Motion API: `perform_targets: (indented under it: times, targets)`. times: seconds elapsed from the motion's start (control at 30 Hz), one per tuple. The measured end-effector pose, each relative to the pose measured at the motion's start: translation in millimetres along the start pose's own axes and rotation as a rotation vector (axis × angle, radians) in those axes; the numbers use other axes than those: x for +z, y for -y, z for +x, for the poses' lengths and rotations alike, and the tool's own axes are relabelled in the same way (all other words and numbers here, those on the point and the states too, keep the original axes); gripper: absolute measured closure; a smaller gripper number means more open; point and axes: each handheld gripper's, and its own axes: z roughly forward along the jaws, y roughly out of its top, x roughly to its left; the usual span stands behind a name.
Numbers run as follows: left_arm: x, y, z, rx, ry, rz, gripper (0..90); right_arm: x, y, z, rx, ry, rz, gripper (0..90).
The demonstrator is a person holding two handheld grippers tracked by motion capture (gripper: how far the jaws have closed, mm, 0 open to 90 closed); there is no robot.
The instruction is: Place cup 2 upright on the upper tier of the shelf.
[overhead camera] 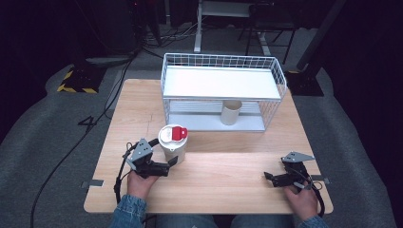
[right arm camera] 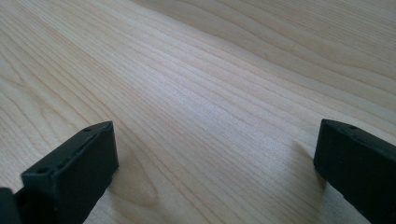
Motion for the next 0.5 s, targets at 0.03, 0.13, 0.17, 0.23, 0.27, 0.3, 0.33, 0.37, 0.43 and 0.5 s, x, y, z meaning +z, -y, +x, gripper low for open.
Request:
perform_targets:
  times: [0.03,0.13,0.17,0.23,0.27,0.3,0.33,0.37,0.43,0.5]
  targets:
    - [1.4,-0.1,2.5,-0.009,0.01,-0.004,0.0,0.0,0.0,0.0,0.0,0.0,0.0,0.0]
    - [6.9,-0.3,6.7,-0.021,0.03,-0.007,0.0,-0.1,0.0,0.0,0.0,0.001,0.001,0.0]
    - [9.8,-0.6,7.7,-0.011,0.033,-0.003,0.0,-0.1,0.0,0.0,0.0,0.001,0.001,0.0]
    - [15.2,-1.0,8.3,-0.005,0.038,0.003,0.0,-0.1,0.0,0.0,-0.001,0.001,0.001,0.0]
    - [15.2,-1.0,8.3,-0.005,0.038,0.003,0.0,-0.1,0.0,0.0,-0.001,0.001,0.001,0.0]
    - [19.9,-0.3,9.2,0.0,0.037,0.001,0.0,0.0,0.0,0.0,0.0,0.001,0.0,0.0]
    - [19.9,-0.3,9.2,0.0,0.037,0.001,0.0,0.0,0.0,0.0,0.0,0.001,0.0,0.0]
    - [22.8,0.6,10.1,-0.002,0.036,0.002,0.0,0.0,0.0,0.0,0.0,0.0,0.0,0.0]
    - [27.1,1.9,12.4,-0.003,0.05,0.004,0.0,-0.1,0.0,0.0,-0.001,0.001,0.001,0.0]
    - [29.2,2.0,13.2,0.005,0.051,0.0,0.0,0.0,0.0,0.1,0.0,0.0,0.0,0.0]
